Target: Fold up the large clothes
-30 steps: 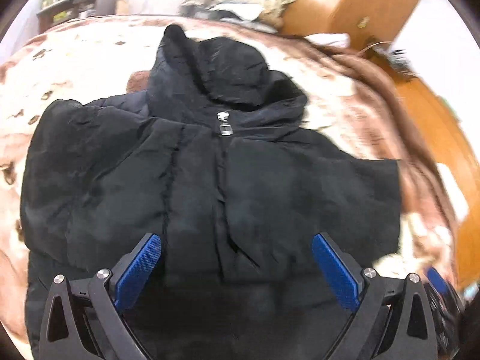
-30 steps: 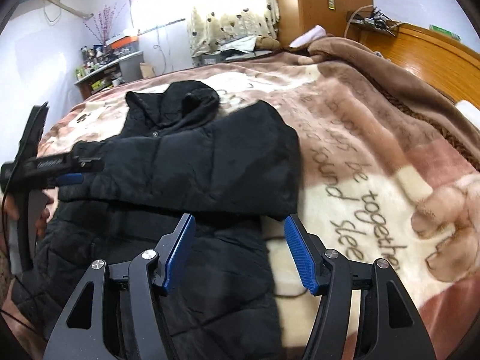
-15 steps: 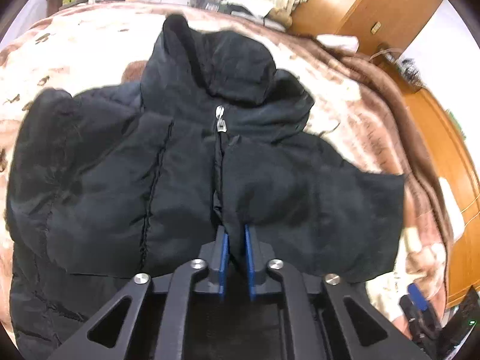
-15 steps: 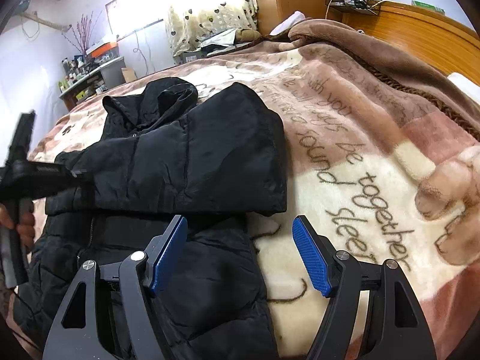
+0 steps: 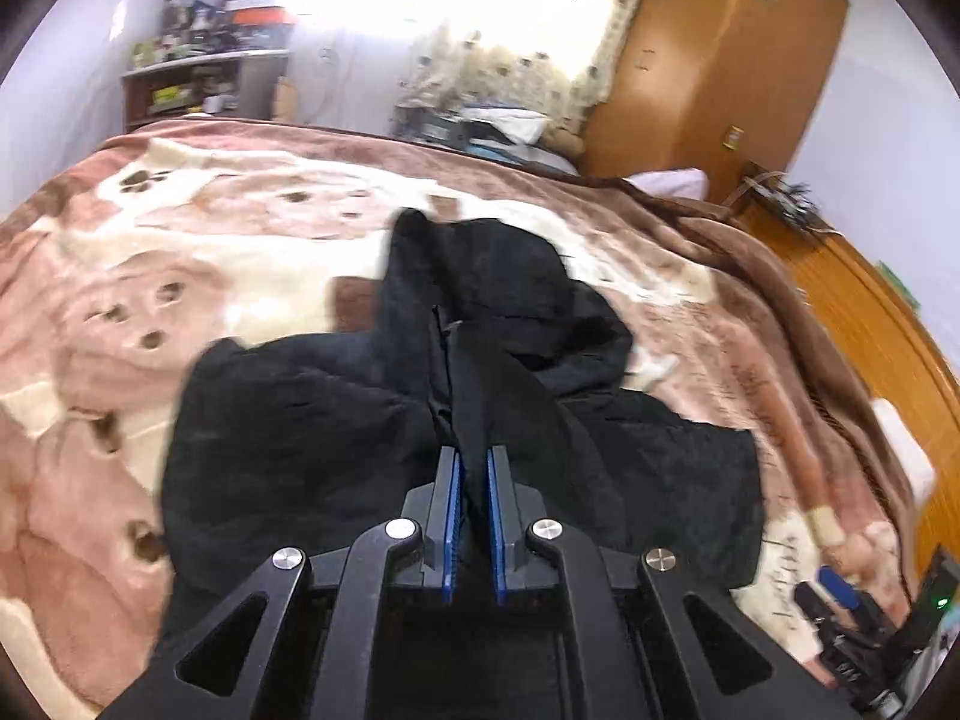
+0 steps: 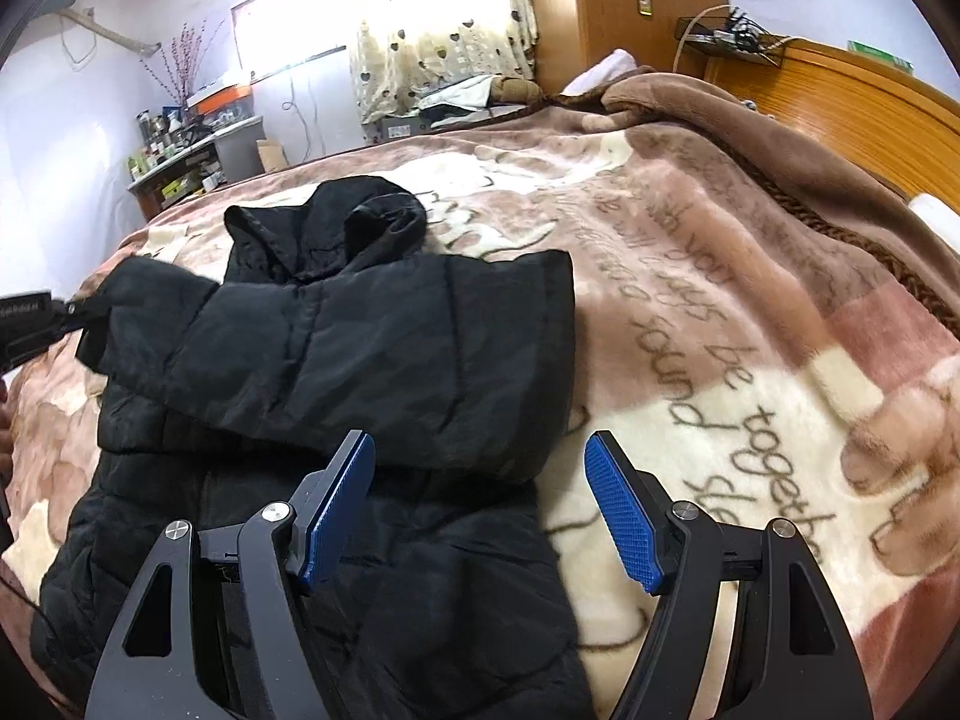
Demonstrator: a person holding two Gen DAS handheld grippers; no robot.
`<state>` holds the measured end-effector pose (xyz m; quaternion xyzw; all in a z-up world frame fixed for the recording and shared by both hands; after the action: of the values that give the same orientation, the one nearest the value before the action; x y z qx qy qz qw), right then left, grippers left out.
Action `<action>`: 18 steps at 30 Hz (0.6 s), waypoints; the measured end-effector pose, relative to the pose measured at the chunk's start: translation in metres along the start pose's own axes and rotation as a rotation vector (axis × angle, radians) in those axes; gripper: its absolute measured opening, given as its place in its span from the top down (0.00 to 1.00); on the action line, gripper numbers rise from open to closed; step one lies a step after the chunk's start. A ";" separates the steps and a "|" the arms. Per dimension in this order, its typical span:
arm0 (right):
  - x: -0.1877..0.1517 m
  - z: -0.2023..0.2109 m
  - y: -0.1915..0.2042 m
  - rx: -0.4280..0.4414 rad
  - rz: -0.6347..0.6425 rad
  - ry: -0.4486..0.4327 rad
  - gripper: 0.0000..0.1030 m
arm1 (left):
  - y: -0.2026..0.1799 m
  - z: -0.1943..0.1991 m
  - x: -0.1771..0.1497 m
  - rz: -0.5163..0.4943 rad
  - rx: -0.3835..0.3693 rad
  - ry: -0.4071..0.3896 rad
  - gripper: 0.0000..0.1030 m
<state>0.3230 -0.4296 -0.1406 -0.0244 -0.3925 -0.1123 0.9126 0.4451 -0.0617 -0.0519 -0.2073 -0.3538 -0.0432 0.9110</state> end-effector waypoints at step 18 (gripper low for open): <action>0.025 -0.100 0.048 -0.007 0.068 0.088 0.30 | 0.081 -0.063 -0.045 0.036 0.221 0.126 0.90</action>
<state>0.4219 -0.4005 -0.1898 -0.0357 -0.3507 -0.0835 0.9321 0.4689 -0.0162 -0.1517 -0.1089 -0.2949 -0.0005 0.9493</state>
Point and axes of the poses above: each gripper's, at about its wrist camera, not at the fingertips, and z roughly against the way its jaws point, y to its left, x to its top, the point moved 4 cm from there along -z, roughly the way its jaws point, and after that the axes turned 6 degrees about -x, right-handed, at the moved point
